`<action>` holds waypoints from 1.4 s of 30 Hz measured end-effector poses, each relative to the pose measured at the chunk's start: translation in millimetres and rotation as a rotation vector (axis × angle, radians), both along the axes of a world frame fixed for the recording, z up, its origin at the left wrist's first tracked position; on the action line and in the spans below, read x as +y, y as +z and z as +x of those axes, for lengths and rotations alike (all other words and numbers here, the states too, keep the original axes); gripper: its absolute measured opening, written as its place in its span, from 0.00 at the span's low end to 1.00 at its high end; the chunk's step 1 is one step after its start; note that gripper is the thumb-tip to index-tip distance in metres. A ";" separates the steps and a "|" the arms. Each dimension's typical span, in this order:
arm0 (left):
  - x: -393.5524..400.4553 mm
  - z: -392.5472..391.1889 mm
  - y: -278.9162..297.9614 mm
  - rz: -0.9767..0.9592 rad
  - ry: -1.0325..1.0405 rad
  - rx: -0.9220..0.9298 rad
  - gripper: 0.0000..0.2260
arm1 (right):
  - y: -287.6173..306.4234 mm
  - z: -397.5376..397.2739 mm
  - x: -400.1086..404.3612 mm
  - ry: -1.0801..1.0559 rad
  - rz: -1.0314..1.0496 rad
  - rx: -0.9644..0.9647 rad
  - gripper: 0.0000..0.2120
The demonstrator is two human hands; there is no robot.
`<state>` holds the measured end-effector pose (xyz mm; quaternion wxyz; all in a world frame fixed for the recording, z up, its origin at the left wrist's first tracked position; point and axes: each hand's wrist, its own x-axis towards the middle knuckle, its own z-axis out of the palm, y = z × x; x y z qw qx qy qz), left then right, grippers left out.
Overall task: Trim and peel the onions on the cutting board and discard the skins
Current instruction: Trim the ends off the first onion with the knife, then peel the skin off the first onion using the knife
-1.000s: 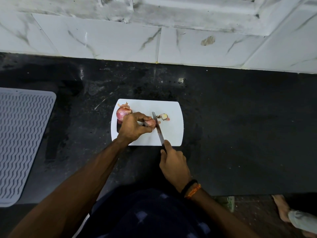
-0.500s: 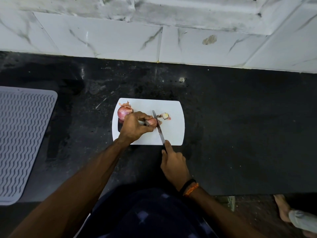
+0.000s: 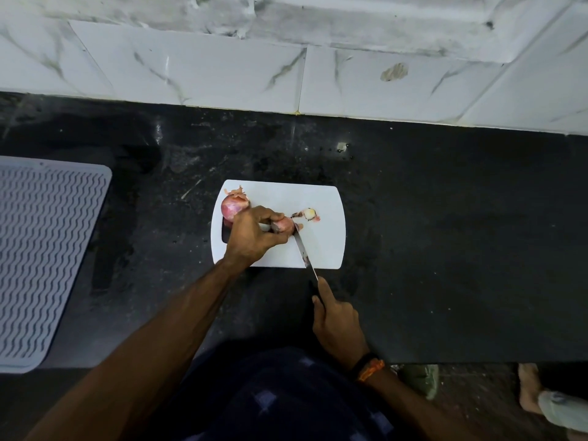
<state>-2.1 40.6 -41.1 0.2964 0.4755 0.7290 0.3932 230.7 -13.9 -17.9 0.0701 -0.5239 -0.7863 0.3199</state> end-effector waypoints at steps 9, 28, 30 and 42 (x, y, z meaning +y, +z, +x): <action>-8.6 3.5 3.0 0.038 0.006 0.013 0.14 | -6.2 -27.9 8.7 -0.069 0.134 0.044 0.23; -15.9 13.5 45.0 0.140 0.230 -1.277 0.08 | -0.5 -26.2 52.9 -0.093 -0.145 0.040 0.09; -17.2 13.3 45.5 0.125 0.272 -1.449 0.05 | 6.2 -28.1 54.8 -0.125 -0.218 0.108 0.09; -26.1 11.7 43.9 0.089 0.332 -1.642 0.20 | 26.5 -33.5 57.5 -0.337 -0.503 0.699 0.10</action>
